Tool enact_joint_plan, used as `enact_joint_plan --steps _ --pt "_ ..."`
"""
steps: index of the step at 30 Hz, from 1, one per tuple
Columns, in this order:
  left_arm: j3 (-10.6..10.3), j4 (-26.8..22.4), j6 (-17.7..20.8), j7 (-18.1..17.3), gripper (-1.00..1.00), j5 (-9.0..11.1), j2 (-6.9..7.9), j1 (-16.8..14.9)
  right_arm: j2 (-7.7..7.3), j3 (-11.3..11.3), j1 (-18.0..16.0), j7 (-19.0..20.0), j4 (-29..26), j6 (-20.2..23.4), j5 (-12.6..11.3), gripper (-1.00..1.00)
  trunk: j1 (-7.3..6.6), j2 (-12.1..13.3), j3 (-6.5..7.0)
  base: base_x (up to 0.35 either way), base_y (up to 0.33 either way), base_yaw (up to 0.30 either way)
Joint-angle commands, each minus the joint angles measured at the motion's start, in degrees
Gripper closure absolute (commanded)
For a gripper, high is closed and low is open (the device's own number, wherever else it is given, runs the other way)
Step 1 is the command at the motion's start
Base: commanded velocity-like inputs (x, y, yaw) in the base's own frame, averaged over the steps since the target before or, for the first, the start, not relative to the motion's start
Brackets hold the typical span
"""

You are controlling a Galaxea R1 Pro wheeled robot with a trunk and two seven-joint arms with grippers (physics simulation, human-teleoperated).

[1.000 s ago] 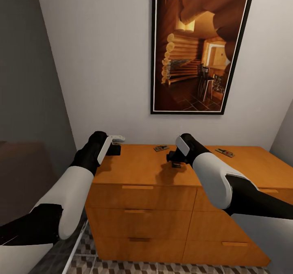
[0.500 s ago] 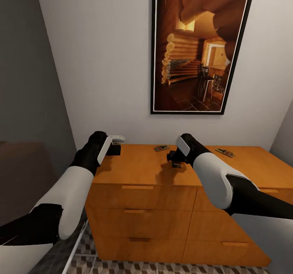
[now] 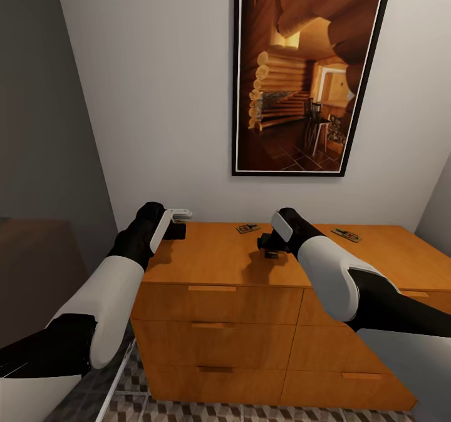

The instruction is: Take the four mousetraps from the cabinet in the bathroom and place them on the bathroom floor. Make sure all four end up on the same floor surface, and ensure that at least two of them are either under or directly next to the same bathroom sink.

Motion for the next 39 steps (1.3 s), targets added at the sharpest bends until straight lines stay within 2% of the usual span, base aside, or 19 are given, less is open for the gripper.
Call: enact_joint_plan --steps 1,6,14,32,33,39 --pt "0.0 -0.1 0.3 0.1 1.0 0.0 -0.02 0.0 0.02 -0.1 0.0 -0.5 -0.1 0.1 -0.5 -1.0 0.0 0.0 -0.07 0.0 0.0 0.0" --pt "0.0 -0.1 0.3 0.1 1.0 0.2 -0.02 0.0 0.01 -0.1 0.0 -0.5 0.0 0.1 -0.5 -1.0 0.0 0.0 -0.07 0.0 0.0 0.0" --pt "0.0 0.0 0.3 0.1 1.0 0.4 -0.02 0.0 0.01 -0.1 0.0 -0.5 0.0 0.1 -0.4 -1.0 1.75 -3.2 -1.5 0.0 0.0 0.0" --pt "0.0 -0.1 0.3 0.1 1.0 0.3 -0.02 0.0 0.01 -0.1 0.0 -0.5 0.0 0.1 -0.5 -1.0 1.75 -3.2 -1.5 0.0 0.0 0.0" --pt "0.0 -0.1 0.3 0.1 1.0 0.3 -0.02 0.0 0.03 -0.1 0.0 -0.5 0.0 0.1 -0.5 1.0 1.75 -3.2 -1.5 0.0 0.0 0.0" --pt "0.0 -0.1 0.3 0.1 1.0 0.4 -0.02 0.0 0.02 -0.1 0.0 -0.5 0.4 0.2 -0.4 1.0 1.75 -3.2 -1.5 0.0 0.0 0.0"
